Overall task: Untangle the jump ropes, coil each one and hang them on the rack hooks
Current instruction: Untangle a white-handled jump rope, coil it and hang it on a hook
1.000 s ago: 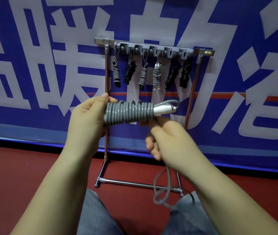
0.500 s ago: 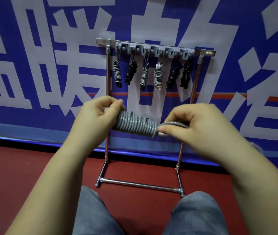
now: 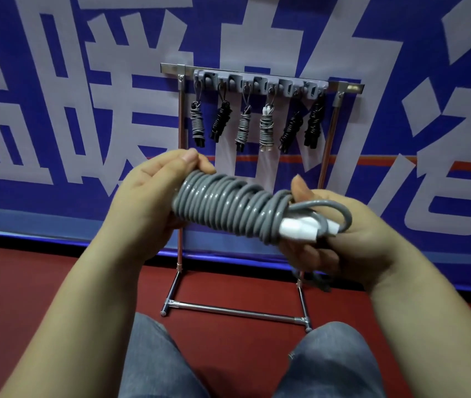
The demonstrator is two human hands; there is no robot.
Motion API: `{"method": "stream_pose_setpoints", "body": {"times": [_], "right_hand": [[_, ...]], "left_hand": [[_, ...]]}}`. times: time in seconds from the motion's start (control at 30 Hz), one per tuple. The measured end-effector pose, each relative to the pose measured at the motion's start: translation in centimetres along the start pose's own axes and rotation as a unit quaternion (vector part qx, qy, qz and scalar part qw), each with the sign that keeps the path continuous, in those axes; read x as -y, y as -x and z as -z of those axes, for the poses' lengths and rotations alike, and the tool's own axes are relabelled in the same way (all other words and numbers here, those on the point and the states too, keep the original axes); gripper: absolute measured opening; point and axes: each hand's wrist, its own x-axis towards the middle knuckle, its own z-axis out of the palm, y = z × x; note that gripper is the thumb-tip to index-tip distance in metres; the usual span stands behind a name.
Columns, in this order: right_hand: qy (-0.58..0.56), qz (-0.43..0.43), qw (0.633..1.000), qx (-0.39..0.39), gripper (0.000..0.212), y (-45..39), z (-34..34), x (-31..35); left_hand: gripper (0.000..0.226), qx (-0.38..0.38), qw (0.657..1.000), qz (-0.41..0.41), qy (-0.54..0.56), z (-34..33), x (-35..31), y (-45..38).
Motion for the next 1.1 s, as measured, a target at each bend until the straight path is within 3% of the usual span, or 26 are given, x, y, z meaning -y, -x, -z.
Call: {"method": "stream_pose_setpoints", "body": {"times": [0.13, 0.37, 0.47, 0.7, 0.9, 1.1], "right_hand": [[-0.054, 0.023, 0.998, -0.020, 0.051, -0.5, -0.6, -0.8], [-0.075, 0.037, 0.974, -0.208, 0.033, -1.4, -1.0, -1.1], [-0.003, 0.054, 0.964, -0.261, 0.039, -1.6, -1.0, -1.3], [0.205, 0.046, 0.957, -0.198, 0.029, -1.0, -1.9, -1.5], [0.395, 0.052, 0.894, -0.205, 0.020, -0.1, -1.5, -1.3], [0.431, 0.134, 0.855, -0.254, 0.021, 0.5, -0.2, -0.1]], "left_hand": [[0.024, -0.035, 0.999, -0.010, -0.006, -0.1, -0.1, -0.2], [0.032, -0.113, 0.993, -0.022, -0.025, -0.7, 0.3, -0.1], [0.041, -0.145, 0.988, -0.052, -0.019, -1.6, 0.3, 0.0], [0.037, -0.217, 0.972, -0.076, -0.040, -1.3, 0.2, 0.4], [0.032, -0.254, 0.954, -0.103, -0.120, -1.0, 1.0, 0.3], [0.029, -0.230, 0.956, -0.087, -0.160, -0.5, 1.4, -0.1]]}}
